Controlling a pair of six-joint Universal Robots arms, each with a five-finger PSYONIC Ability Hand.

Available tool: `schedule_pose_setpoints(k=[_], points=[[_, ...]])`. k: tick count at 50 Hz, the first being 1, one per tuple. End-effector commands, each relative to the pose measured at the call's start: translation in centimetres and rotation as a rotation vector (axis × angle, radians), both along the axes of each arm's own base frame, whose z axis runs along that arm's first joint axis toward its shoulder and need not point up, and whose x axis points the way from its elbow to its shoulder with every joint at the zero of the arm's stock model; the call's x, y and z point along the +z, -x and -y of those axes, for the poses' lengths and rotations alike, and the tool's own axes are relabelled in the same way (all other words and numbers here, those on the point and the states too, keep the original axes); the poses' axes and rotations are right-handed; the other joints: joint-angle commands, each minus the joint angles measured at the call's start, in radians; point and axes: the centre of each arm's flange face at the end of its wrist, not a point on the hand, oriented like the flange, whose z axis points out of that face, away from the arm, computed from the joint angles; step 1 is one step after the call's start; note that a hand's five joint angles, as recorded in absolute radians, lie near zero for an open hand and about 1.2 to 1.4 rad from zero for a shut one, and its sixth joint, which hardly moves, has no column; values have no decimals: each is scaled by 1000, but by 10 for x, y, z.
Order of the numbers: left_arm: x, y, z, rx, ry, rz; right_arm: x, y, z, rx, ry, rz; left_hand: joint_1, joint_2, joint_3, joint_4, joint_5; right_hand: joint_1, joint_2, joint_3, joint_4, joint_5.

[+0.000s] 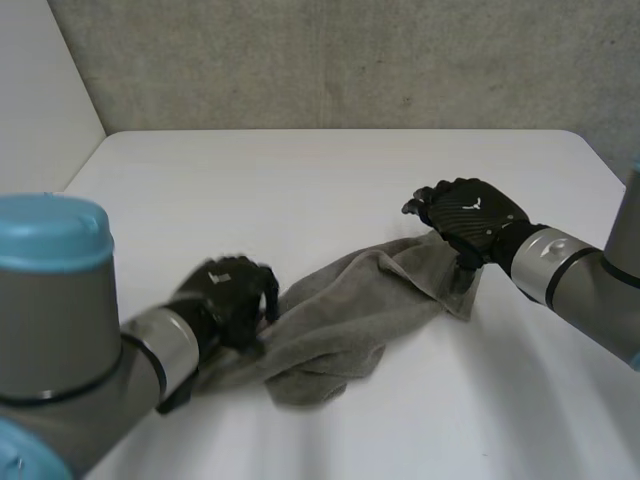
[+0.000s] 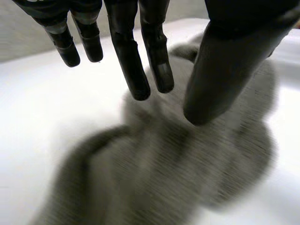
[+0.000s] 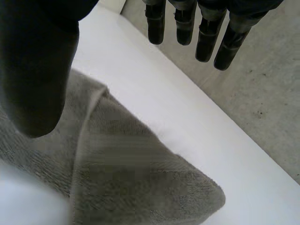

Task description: Fold the towel.

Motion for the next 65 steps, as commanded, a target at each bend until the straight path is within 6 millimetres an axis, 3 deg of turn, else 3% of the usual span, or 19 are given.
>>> schedule_pose_setpoints(k=[1, 6, 8, 16, 21, 32, 38, 44, 46, 47, 49, 52, 65], points=[[2, -8, 37, 84, 25, -3, 8, -2, -19, -17, -69, 108, -269, -267, -45, -56, -274, -65, -77, -33, -53, -62], [-8, -8, 43, 95, 3, 11, 2, -11, -24, 14, -47, 119, -350, -348, -45, -56, -354, -65, -77, -33, -53, -62], [-20, -9, 44, 100, -34, 33, 1, -15, -22, 18, -23, 129, -385, -383, -45, -56, -389, -65, -77, -33, -53, -62], [-37, -17, 39, 128, -102, 90, -9, -37, -6, 18, 2, 132, -399, -397, -45, -56, -404, -29, -41, -33, -53, -25], [-38, -19, 34, 128, -121, 98, -30, -49, 12, -28, -47, 111, -405, -403, -45, -56, -410, 18, 6, -33, -53, 22], [-40, -21, 18, 104, -208, 143, -71, -56, 28, -70, -215, 118, -385, -383, -45, -56, -389, 57, 44, -33, -53, 60], [-36, -24, 16, 109, -204, 138, -72, -56, 29, -86, -246, 152, -388, -386, -45, -56, -392, 109, 97, -33, -53, 113], [-30, -27, 14, 114, -193, 130, -70, -55, 31, -102, -261, 184, -402, -401, -45, -56, -407, 303, 291, -33, -53, 306], [-27, -28, 11, 114, -187, 125, -70, -54, 31, -99, -262, 191, -408, -406, -45, -56, -413, 686, 673, -33, -53, 689], [-27, -28, 11, 114, -187, 125, -70, -54, 31, -99, -262, 191, -408, -406, -45, -56, -413, 688, 676, -33, -53, 691], [-22, -30, 6, 113, -175, 117, -72, -53, 32, -102, -252, 196, -432, -430, -45, -56, -436, 974, 962, -33, -53, 977], [-16, -31, 2, 108, -161, 109, -70, -52, 32, -101, -235, 205, -476, -474, -45, -56, -480, 1156, 1143, -33, -53, 1159], [-6, -32, -18, 70, -149, 82, -48, -31, 39, -141, -148, 249, -482, -480, -45, -56, -486, 1156, 1144, -33, -53, 1160]])
